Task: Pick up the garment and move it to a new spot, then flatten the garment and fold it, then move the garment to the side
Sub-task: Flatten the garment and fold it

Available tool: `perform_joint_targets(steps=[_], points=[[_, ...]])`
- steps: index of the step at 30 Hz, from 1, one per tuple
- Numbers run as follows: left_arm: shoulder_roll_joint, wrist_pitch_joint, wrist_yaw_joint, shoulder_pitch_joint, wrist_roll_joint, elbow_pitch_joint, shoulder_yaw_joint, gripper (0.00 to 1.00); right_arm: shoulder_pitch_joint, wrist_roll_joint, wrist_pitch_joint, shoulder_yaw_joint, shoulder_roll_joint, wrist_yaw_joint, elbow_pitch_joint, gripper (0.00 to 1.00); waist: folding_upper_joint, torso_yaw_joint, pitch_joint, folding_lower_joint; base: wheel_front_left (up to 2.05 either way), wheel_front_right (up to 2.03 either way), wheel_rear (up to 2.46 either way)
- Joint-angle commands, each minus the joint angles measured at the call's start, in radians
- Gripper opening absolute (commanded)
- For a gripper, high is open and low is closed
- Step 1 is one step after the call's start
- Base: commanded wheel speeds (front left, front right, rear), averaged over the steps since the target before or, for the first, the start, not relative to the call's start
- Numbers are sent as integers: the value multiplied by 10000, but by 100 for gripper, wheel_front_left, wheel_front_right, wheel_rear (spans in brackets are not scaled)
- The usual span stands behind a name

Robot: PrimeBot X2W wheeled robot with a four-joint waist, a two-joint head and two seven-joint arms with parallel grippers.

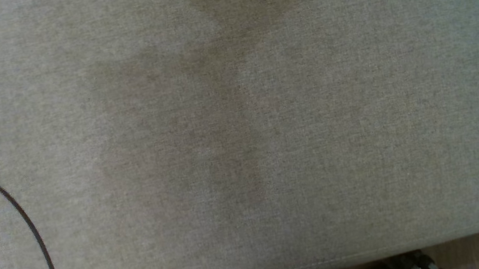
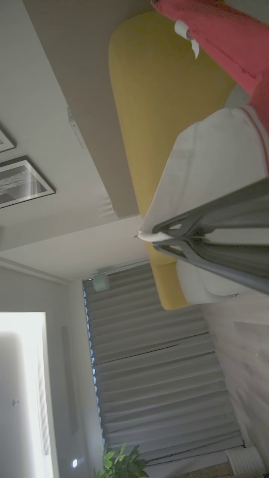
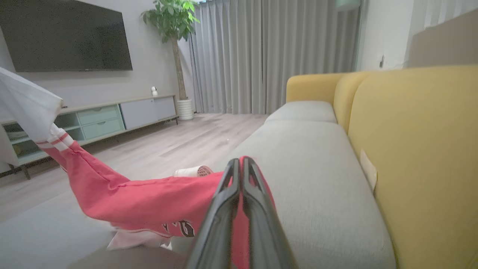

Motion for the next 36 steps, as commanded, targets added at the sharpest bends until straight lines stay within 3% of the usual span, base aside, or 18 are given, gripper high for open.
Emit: perform_joint_targets(steps=[1, 8, 16, 24, 32, 36], points=[[349, -34, -79, 412, -86, -674, 570, 0, 462, 134, -212, 111, -388, -9, -75, 0, 0, 72, -138, -2, 0, 0, 0], [208, -35, -275, 4947, -303, -2233, 1628, 0, 2478, 719, -638, 736, -621, -9, 141, 0, 0, 145, -1328, -2, 0, 0, 0], [-101, -35, -375, 9528, -677, -3284, 2542, 0, 5634, 588, -660, -276, -334, -9, 282, 0, 0, 192, -2916, -2, 0, 0, 0], [-580, -35, -396, 12854, -466, -3768, 2974, 0, 8929, -622, -661, -1954, 314, -9, -301, 0, 0, 213, -4068, -2, 0, 0, 0], [-1320, -35, -360, 15021, 63, -4482, 3022, 0, 11819, -1602, -662, -3414, 874, -9, -1080, 0, 0, 188, -4662, -2, 0, 0, 0], [-1369, -35, -366, 15812, 260, -4746, 2834, 0, 12803, -1794, -662, -3790, 918, -9, -1460, 0, 0, 187, -4823, -2, 0, 0, 0]])
